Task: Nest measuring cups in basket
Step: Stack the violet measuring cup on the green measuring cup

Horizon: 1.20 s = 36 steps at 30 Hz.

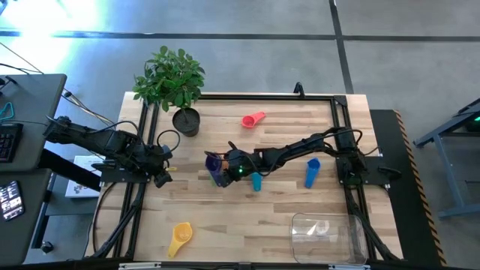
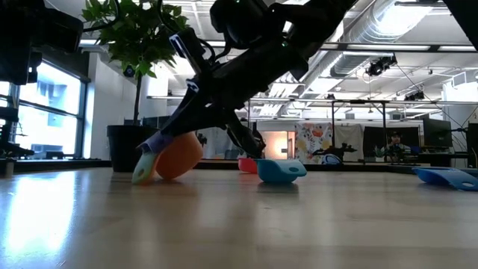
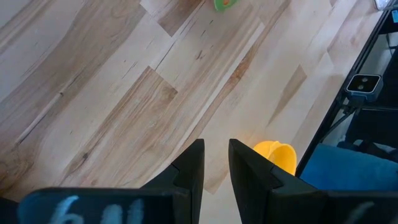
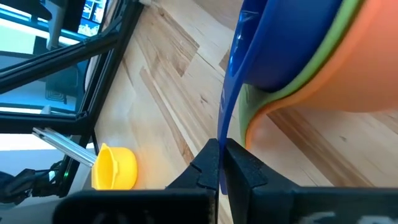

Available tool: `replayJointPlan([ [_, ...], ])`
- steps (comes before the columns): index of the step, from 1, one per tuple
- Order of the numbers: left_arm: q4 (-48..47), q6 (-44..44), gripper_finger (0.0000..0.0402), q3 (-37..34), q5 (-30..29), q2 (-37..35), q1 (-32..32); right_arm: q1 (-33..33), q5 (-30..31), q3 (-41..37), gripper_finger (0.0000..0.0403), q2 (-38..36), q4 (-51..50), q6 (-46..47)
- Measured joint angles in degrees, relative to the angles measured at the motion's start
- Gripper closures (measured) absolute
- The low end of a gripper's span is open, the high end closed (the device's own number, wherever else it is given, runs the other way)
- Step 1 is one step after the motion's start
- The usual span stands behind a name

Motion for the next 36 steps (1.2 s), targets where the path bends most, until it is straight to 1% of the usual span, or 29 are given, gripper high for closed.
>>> replayJointPlan([
  [6,0.00,0.00,0.0339,0.00,0.01,0.01,0.01,-0.09,0.18,0.00,0.0402,-0.51,1.32,0.87],
  [13,-0.01,0.00,0.0339,0.00,0.02,0.02,0.00,-0.09,3.00,0.02,0.0402,-2.69,-0.71,0.41],
  [18,0.00,0.00,0.0339,0.00,0.00,0.01,0.00,-0.05,4.50,0.02,0.0402,-2.73,0.26,1.44],
  [25,0.00,0.00,0.0339,0.00,0.01,0.01,0.02,1.96,14.54,0.02,0.0402,-2.75,7.57,4.09],
  [29,0.00,0.00,0.0339,0.00,0.02,0.02,0.00,3.70,20.21,0.02,0.0402,-2.75,9.48,6.08],
  [33,0.00,0.00,0.0339,0.00,0.01,0.02,0.00,4.92,22.42,0.02,0.0402,-2.52,11.29,8.95],
  [36,-0.03,0.00,0.0339,0.00,0.02,0.00,0.00,5.72,22.88,-1.31,0.0402,-0.80,18.44,11.29],
])
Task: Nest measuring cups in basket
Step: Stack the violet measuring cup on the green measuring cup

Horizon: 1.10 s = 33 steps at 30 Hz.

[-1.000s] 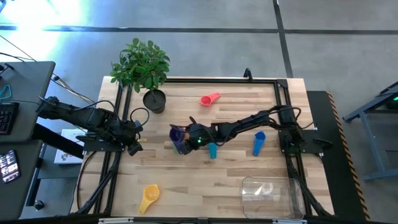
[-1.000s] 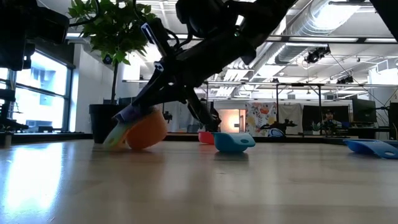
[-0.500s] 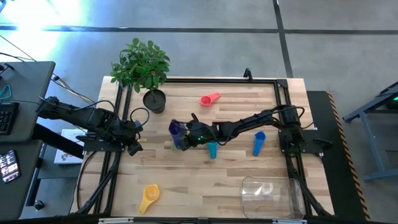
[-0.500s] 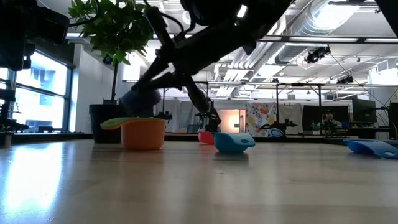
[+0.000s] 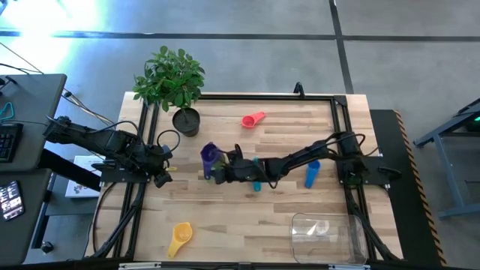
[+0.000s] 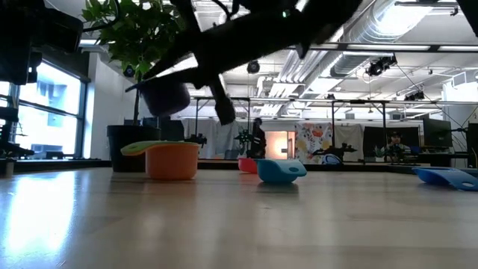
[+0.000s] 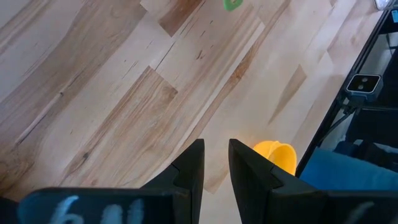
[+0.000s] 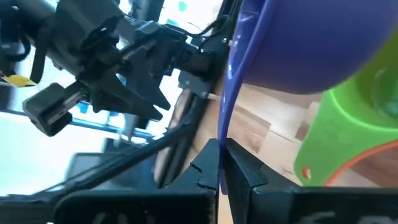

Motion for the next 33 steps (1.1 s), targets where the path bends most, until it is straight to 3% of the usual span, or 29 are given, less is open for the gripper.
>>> replayJointPlan([
  [4,0.03,0.00,0.0339,0.00,-0.02,0.00,0.02,0.91,2.24,-4.14,0.0402,2.45,9.95,3.09],
  [9,0.03,0.00,0.0339,0.00,0.00,0.00,0.02,1.67,5.83,-6.11,0.0402,2.37,13.78,3.10],
  [33,0.03,0.00,0.0339,0.00,-0.02,0.00,0.02,-1.80,-4.04,-6.14,0.0399,2.76,9.49,8.06],
])
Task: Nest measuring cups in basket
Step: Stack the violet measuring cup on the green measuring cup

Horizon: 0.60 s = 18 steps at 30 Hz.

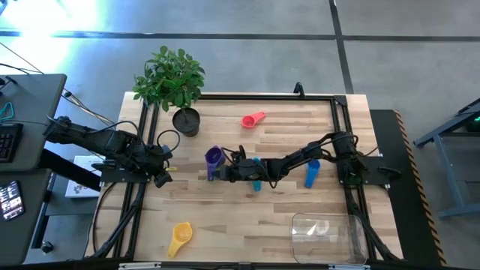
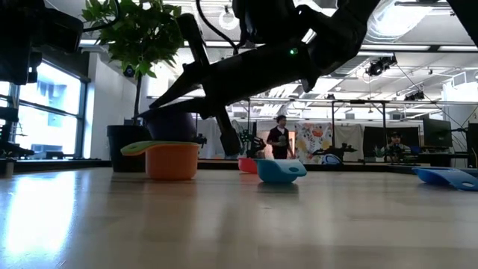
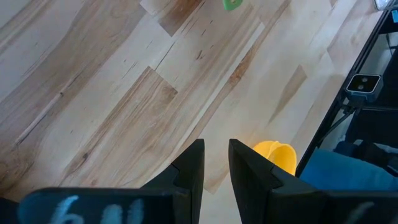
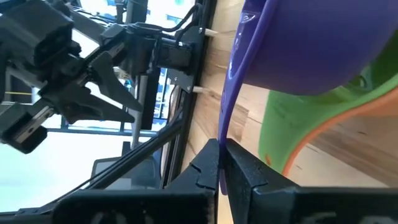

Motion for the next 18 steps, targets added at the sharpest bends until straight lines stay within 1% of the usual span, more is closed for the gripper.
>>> replayJointPlan([
  [5,0.00,0.00,0.0339,0.00,0.02,0.00,0.00,-0.75,-1.81,0.00,0.0384,0.00,-0.75,0.00],
  [9,0.00,-0.01,0.0339,0.00,0.02,0.01,0.00,-0.76,-1.80,0.00,0.0367,0.00,-0.86,0.01],
  [18,0.00,0.00,0.0339,0.00,0.02,0.00,0.00,-1.12,-2.93,0.00,0.0303,0.00,-1.27,0.45],
])
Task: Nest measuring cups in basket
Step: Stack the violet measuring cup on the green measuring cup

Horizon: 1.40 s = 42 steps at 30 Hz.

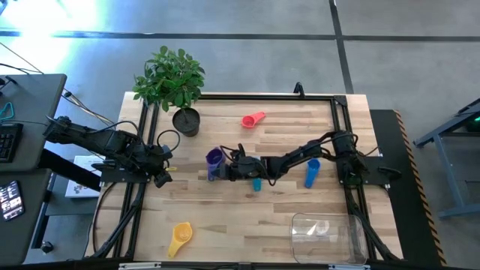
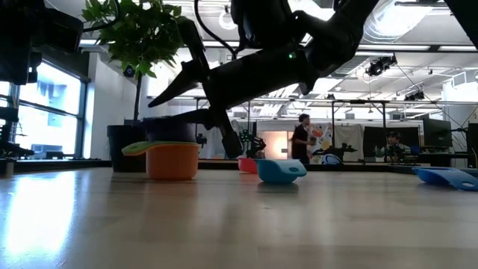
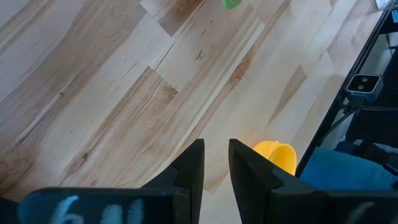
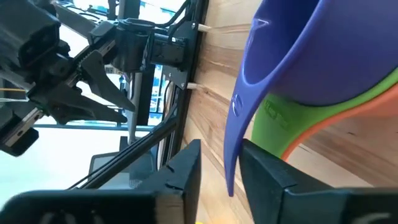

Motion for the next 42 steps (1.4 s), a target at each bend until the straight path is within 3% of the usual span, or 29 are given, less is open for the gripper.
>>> replayJointPlan([
  [8,0.00,0.00,0.0339,0.00,-0.01,0.01,-0.01,0.02,-1.60,0.00,0.0255,0.00,0.04,1.27],
  [35,0.00,0.00,0.0339,0.00,0.00,0.01,-0.01,1.95,-4.11,0.07,0.0253,0.00,-3.18,8.54],
  [42,0.00,0.00,0.0339,0.00,0.00,0.01,0.00,1.95,-1.18,0.08,0.0253,0.00,-5.11,8.69],
])
